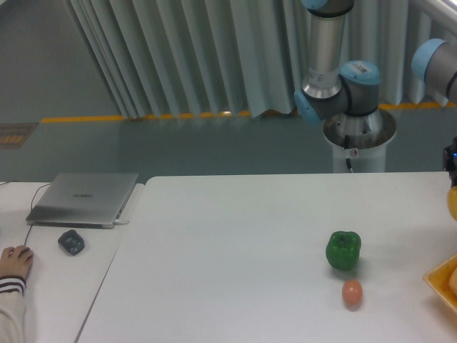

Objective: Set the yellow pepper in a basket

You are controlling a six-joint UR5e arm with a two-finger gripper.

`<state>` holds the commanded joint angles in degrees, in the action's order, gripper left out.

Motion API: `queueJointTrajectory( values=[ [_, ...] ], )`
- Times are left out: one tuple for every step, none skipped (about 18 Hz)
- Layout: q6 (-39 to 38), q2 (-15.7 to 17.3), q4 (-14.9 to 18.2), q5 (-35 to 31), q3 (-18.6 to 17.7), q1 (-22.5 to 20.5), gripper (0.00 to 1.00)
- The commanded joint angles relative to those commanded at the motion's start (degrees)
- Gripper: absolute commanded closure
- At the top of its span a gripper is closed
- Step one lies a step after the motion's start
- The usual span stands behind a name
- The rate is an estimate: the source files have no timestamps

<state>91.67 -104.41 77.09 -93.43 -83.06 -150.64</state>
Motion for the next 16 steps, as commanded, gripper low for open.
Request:
queueJointTrajectory(
  values=[
    [-0.1, -0.3, -1.5, 0.0, 0.1, -0.1, 0.48],
    [-0.3, -0.7, -2.9, -0.1, 0.0, -0.2, 0.48],
    [-0.4, -1.1, -3.7, -0.1, -0.1, -0.5, 0.48],
    [-0.5, -1.6, -4.7, -0.1, -0.1, -0.8, 0.48],
    [-0.6, -2.0, -6.2, -0.2, -0.2, -1.2, 0.48],
    [-0.7, -2.5, -7.6, -0.3, -0.3, -1.4, 0.48],
    [-0.7, -2.7, -8.7, -0.4, -0.3, -1.8, 0.48],
    [-0.5, -2.8, -9.1, -0.3, -0.4, -2.5, 0.48],
    [-0.6, -2.9, -9.4, -0.3, -0.4, -3.0, 0.48],
    [-0.4, -3.5, -11.0, -0.3, -0.4, -3.2, 0.47],
    [-0.4, -3.6, -12.1, -0.5, -0.8, -3.3, 0.43],
    [-0.3, -3.8, -13.3, -0.6, -1.2, -3.7, 0.43],
    [-0.2, -3.9, -14.0, -0.6, -1.3, -4.3, 0.43],
    [-0.1, -4.0, -14.2, -0.5, -1.3, -4.8, 0.43],
    [-0.1, -4.3, -14.2, -0.5, -1.3, -5.0, 0.43],
    [0.0, -4.7, -14.4, -0.5, -1.1, -5.4, 0.43]
  ],
)
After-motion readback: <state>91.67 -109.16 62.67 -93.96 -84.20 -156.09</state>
